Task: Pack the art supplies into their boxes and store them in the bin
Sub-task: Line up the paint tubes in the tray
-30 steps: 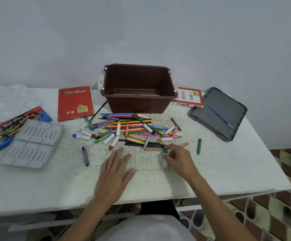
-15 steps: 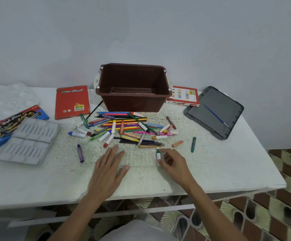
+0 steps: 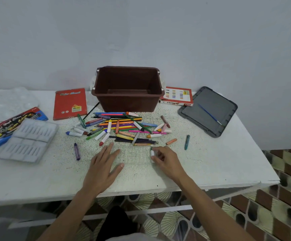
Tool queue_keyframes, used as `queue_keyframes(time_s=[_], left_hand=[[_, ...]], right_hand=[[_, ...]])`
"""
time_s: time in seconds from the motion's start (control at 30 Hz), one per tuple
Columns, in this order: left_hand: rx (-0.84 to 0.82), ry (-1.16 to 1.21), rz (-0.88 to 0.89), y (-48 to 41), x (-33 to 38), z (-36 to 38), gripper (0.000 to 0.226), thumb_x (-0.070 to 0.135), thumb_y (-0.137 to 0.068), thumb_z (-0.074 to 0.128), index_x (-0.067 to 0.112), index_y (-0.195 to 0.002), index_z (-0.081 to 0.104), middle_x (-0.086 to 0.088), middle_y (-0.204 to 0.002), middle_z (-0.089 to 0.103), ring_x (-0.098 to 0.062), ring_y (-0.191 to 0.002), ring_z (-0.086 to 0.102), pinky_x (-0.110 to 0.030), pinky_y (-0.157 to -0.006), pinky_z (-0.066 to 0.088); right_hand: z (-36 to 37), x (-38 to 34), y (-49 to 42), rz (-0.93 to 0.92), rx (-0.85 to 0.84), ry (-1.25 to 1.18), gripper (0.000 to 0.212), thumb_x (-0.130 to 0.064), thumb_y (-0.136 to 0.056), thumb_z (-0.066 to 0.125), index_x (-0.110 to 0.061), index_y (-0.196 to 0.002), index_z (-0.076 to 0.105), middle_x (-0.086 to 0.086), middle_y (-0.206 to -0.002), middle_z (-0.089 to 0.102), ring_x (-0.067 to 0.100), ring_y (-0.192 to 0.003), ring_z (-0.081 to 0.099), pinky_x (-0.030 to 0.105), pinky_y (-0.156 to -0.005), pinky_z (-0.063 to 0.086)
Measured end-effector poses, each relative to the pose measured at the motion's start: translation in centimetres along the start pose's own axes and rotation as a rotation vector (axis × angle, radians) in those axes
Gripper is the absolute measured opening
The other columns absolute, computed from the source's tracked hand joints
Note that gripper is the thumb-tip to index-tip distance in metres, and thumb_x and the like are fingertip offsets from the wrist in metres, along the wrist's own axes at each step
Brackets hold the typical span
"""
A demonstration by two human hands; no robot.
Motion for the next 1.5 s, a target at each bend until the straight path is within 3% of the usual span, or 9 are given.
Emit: queue_keyframes(time_s=[0.43, 0.53, 0.67, 0.77, 0.93, 1.07, 1.2, 1.33, 1.5], left_hand=[[0.027, 0.036, -0.011, 0.2, 0.4, -0.3, 0.072, 0.072, -0.094, 0.023, 0.032, -0.154, 0.024, 0.010, -0.165, -0.004, -0.005, -0.150, 0.000, -0.034, -0.119, 0.010], [0.024, 0.032, -0.017, 0.0, 0.4, -0.3, 0.072, 0.073, -0.093, 0.023, 0.033, -0.154, 0.024, 0.012, -0.164, -0.005, -0.004, -0.150, 0.000, -0.032, -0.119, 0.008], [0.013, 0.013, -0.026, -0.1, 0.2, -0.1, 0.073, 0.074, -0.093, 0.019, 0.034, -0.154, 0.020, 0.012, -0.164, -0.007, -0.006, -0.151, 0.000, -0.032, -0.120, 0.006], [0.016, -0.002, -0.023, 0.1, 0.3, 0.1, 0.071, 0.073, -0.095, 0.020, 0.034, -0.154, 0.020, 0.012, -0.164, -0.008, -0.006, -0.151, 0.000, -0.032, -0.120, 0.006], [0.029, -0.027, -0.017, -0.1, 0.3, -0.1, 0.065, 0.067, -0.098, 0.026, 0.032, -0.153, 0.025, 0.011, -0.164, -0.004, -0.005, -0.150, 0.001, -0.030, -0.120, 0.007], [0.019, -0.044, -0.016, -0.2, 0.4, -0.1, 0.067, 0.068, -0.098, 0.024, 0.032, -0.154, 0.023, 0.010, -0.165, -0.005, -0.006, -0.151, -0.001, -0.031, -0.120, 0.006], [0.010, -0.056, -0.035, -0.1, 0.4, -0.1, 0.070, 0.070, -0.096, 0.020, 0.031, -0.154, 0.023, 0.008, -0.165, -0.006, -0.007, -0.151, -0.002, -0.030, -0.120, 0.003], [0.006, -0.055, -0.039, -0.1, 0.4, -0.1, 0.070, 0.071, -0.096, 0.019, 0.031, -0.154, 0.022, 0.009, -0.165, -0.006, -0.006, -0.151, -0.003, -0.030, -0.120, 0.003], [0.006, -0.038, -0.040, -0.1, 0.5, -0.1, 0.070, 0.070, -0.096, 0.022, 0.032, -0.154, 0.020, 0.009, -0.165, -0.005, -0.007, -0.151, 0.000, -0.030, -0.120, 0.004]], right_hand=[[-2.5, -0.3, -1.2, 0.011, 0.023, -0.094, 0.023, -0.024, -0.099, 0.057, -0.021, -0.120, 0.065, -0.005, -0.086, 0.063, 0.008, -0.074, 0.059, 0.016, -0.065, 0.047], [-4.9, 0.7, -3.2, 0.044, 0.154, 0.019, 0.023, -0.015, -0.099, 0.054, -0.017, -0.119, 0.066, -0.003, -0.085, 0.063, 0.012, -0.071, 0.061, 0.018, -0.061, 0.046], [-6.5, 2.0, -6.2, 0.058, 0.210, 0.276, 0.026, -0.013, -0.097, 0.053, -0.011, -0.120, 0.065, 0.007, -0.108, 0.063, 0.024, -0.089, 0.065, 0.035, -0.075, 0.051], [-6.8, 2.5, -8.0, 0.039, 0.168, 0.455, 0.030, -0.015, -0.098, 0.052, -0.009, -0.126, 0.062, 0.009, -0.119, 0.061, 0.029, -0.107, 0.052, 0.038, -0.085, 0.045], [-5.0, 2.1, -9.9, -0.113, -0.071, 0.697, 0.030, -0.030, -0.095, 0.062, -0.023, -0.124, 0.064, 0.003, -0.115, 0.061, 0.023, -0.098, 0.047, 0.033, -0.082, 0.043], [-5.1, 1.7, -10.2, -0.109, -0.033, 0.705, 0.030, -0.026, -0.097, 0.057, -0.019, -0.126, 0.063, 0.008, -0.109, 0.059, 0.024, -0.097, 0.047, 0.035, -0.082, 0.042], [-5.0, 1.9, -10.2, -0.073, -0.074, 0.618, 0.023, -0.019, -0.097, 0.056, -0.009, -0.117, 0.063, 0.011, -0.110, 0.061, 0.027, -0.098, 0.048, 0.036, -0.081, 0.042], [-6.3, 1.3, -9.6, -0.054, -0.012, 0.514, 0.009, -0.011, -0.095, 0.056, -0.006, -0.101, 0.059, 0.014, -0.099, 0.067, 0.022, -0.079, 0.047, 0.030, -0.059, 0.033], [-6.7, -0.2, -6.8, 0.047, 0.044, 0.055, 0.036, -0.017, -0.099, 0.057, -0.027, -0.131, 0.046, -0.005, -0.085, 0.062, 0.013, -0.062, 0.067, 0.016, -0.048, 0.044]])
Point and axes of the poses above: each hand's wrist, its own y-axis away from the middle knuckle, its own z-axis out of the palm, x = y × z, the point moved 7 cm from there along -y, towards the middle knuckle
